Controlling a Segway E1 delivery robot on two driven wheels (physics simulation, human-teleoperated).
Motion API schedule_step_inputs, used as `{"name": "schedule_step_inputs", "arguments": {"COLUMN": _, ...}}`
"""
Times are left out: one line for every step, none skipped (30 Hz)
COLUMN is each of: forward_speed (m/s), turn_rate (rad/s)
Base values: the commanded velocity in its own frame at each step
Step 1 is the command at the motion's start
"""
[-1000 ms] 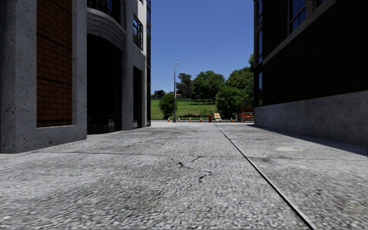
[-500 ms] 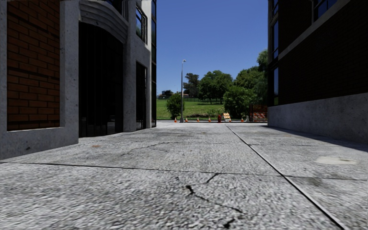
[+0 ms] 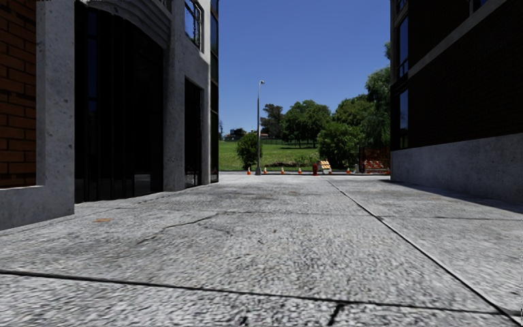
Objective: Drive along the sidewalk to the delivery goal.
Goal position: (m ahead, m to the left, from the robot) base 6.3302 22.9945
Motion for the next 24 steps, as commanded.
{"name": "schedule_step_inputs", "arguments": {"forward_speed": 2.00, "turn_rate": 0.00}}
{"name": "schedule_step_inputs", "arguments": {"forward_speed": 2.00, "turn_rate": 0.00}}
{"name": "schedule_step_inputs", "arguments": {"forward_speed": 2.00, "turn_rate": 0.00}}
{"name": "schedule_step_inputs", "arguments": {"forward_speed": 2.00, "turn_rate": 0.00}}
{"name": "schedule_step_inputs", "arguments": {"forward_speed": 2.00, "turn_rate": 0.00}}
{"name": "schedule_step_inputs", "arguments": {"forward_speed": 2.00, "turn_rate": 0.00}}
{"name": "schedule_step_inputs", "arguments": {"forward_speed": 2.00, "turn_rate": 0.00}}
{"name": "schedule_step_inputs", "arguments": {"forward_speed": 2.00, "turn_rate": 0.00}}
{"name": "schedule_step_inputs", "arguments": {"forward_speed": 2.00, "turn_rate": 0.00}}
{"name": "schedule_step_inputs", "arguments": {"forward_speed": 2.00, "turn_rate": 0.00}}
{"name": "schedule_step_inputs", "arguments": {"forward_speed": 2.00, "turn_rate": 0.00}}
{"name": "schedule_step_inputs", "arguments": {"forward_speed": 2.00, "turn_rate": 0.00}}
{"name": "schedule_step_inputs", "arguments": {"forward_speed": 2.00, "turn_rate": 0.00}}
{"name": "schedule_step_inputs", "arguments": {"forward_speed": 2.00, "turn_rate": 0.00}}
{"name": "schedule_step_inputs", "arguments": {"forward_speed": 2.00, "turn_rate": 0.00}}
{"name": "schedule_step_inputs", "arguments": {"forward_speed": 2.00, "turn_rate": 0.00}}
{"name": "schedule_step_inputs", "arguments": {"forward_speed": 2.00, "turn_rate": 0.00}}
{"name": "schedule_step_inputs", "arguments": {"forward_speed": 2.00, "turn_rate": 0.00}}
{"name": "schedule_step_inputs", "arguments": {"forward_speed": 2.00, "turn_rate": 0.00}}
{"name": "schedule_step_inputs", "arguments": {"forward_speed": 2.00, "turn_rate": 0.00}}
{"name": "schedule_step_inputs", "arguments": {"forward_speed": 2.00, "turn_rate": 0.00}}
{"name": "schedule_step_inputs", "arguments": {"forward_speed": 2.00, "turn_rate": 0.00}}
{"name": "schedule_step_inputs", "arguments": {"forward_speed": 2.00, "turn_rate": 0.00}}
{"name": "schedule_step_inputs", "arguments": {"forward_speed": 2.00, "turn_rate": 0.00}}
